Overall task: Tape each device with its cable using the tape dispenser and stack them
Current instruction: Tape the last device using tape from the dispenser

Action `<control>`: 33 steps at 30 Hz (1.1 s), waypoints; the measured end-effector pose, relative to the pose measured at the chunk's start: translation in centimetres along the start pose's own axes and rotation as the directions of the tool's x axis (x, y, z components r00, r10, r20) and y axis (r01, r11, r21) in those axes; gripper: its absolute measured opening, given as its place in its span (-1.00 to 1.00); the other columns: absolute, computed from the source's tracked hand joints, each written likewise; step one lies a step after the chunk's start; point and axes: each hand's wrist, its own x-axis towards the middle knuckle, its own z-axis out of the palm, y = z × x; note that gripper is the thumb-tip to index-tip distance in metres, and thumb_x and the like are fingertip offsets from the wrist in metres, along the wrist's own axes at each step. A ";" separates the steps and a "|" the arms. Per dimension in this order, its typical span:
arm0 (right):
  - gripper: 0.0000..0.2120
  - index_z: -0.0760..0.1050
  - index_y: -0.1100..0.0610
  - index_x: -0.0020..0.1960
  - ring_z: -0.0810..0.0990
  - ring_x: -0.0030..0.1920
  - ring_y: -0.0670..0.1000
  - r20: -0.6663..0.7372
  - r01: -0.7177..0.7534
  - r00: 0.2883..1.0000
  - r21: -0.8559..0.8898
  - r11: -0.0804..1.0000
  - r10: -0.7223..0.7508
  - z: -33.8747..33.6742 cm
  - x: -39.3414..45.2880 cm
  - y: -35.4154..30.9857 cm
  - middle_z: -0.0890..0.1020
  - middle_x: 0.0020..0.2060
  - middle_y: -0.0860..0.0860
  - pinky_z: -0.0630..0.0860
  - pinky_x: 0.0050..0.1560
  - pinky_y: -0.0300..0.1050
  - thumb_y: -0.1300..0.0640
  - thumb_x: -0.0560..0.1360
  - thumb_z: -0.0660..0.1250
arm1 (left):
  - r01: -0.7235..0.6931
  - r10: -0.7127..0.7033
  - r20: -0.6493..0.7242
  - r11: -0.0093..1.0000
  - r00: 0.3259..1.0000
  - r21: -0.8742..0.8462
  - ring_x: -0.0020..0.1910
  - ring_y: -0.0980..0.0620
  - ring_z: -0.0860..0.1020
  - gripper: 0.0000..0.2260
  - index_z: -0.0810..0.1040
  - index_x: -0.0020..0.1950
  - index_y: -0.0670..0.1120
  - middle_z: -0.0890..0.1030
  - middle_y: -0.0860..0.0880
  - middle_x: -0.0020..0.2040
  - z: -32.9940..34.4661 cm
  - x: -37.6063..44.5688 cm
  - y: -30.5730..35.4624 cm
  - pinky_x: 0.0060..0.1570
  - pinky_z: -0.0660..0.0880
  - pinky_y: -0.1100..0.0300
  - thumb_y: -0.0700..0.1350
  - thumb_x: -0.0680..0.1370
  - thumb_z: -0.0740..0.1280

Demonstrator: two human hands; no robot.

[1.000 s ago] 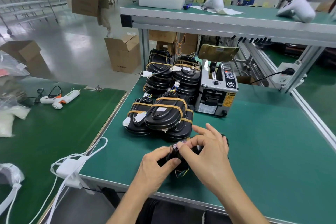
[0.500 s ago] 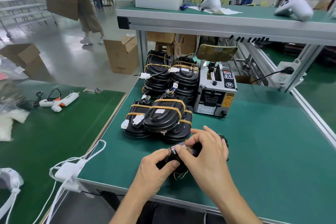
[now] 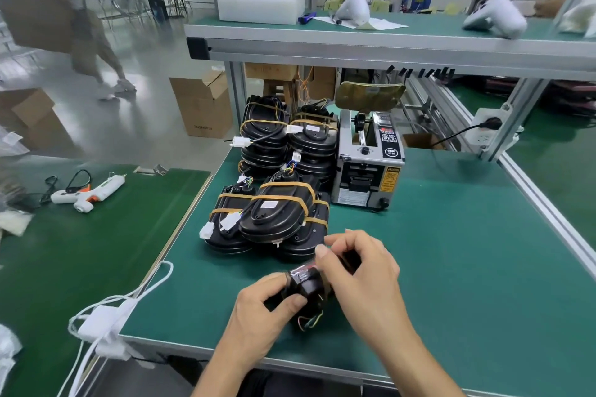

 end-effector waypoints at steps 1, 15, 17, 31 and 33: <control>-0.76 0.53 -0.08 -0.15 0.52 0.25 -0.22 -0.019 -0.029 0.999 0.049 0.998 0.030 -0.5 0.5 -0.2 0.65 0.00 -0.36 0.34 0.45 0.20 -0.23 0.47 0.40 | -0.005 0.005 -0.004 1.000 1.000 0.005 0.18 0.13 0.68 -0.66 0.72 0.20 0.29 0.75 0.15 0.14 0.0 0.0 0.0 0.21 0.53 0.28 0.36 0.50 0.44; -0.88 0.68 0.30 -0.19 0.53 -0.34 -0.03 -0.178 -0.399 0.869 0.301 0.866 0.462 -0.8 18.2 5.9 0.62 -0.42 0.06 0.49 -0.21 -0.11 0.26 0.41 0.39 | -0.019 0.019 -0.014 1.000 1.000 -0.019 0.18 0.19 0.68 -0.66 0.72 0.18 0.39 0.74 0.19 0.14 0.0 -0.1 0.4 0.17 0.49 0.42 0.41 0.45 0.47; -0.87 0.70 0.16 -0.30 0.64 -0.38 -0.04 -0.213 -0.411 0.847 0.318 0.854 0.487 -0.4 18.9 5.7 0.70 -0.43 0.01 0.58 -0.19 -0.11 0.23 0.42 0.44 | -0.016 0.016 -0.022 1.000 1.000 -0.016 0.19 0.19 0.68 -0.61 0.72 0.17 0.39 0.74 0.20 0.14 0.0 -0.1 0.3 0.16 0.48 0.42 0.50 0.43 0.44; -0.86 0.59 0.17 -0.23 0.71 -0.22 0.12 -0.285 -0.486 0.693 0.494 0.721 0.662 1.3 20.6 5.2 0.70 -0.31 0.10 0.67 -0.15 0.00 0.20 0.41 0.54 | 0.002 -0.003 -0.010 1.000 1.000 -0.010 0.18 0.12 0.68 -0.61 0.73 0.16 0.35 0.73 0.16 0.15 -0.2 -0.2 0.4 0.15 0.51 0.36 0.50 0.45 0.43; -0.87 0.60 0.20 -0.18 0.71 -0.22 0.12 -0.283 -0.491 0.675 0.516 0.701 0.681 1.5 20.8 5.2 0.71 -0.26 0.13 0.69 -0.10 0.02 0.20 0.41 0.55 | 0.002 -0.003 -0.015 1.000 1.000 -0.016 0.20 0.13 0.68 -0.61 0.73 0.16 0.37 0.74 0.17 0.16 -0.2 -0.2 0.4 0.16 0.51 0.37 0.50 0.45 0.42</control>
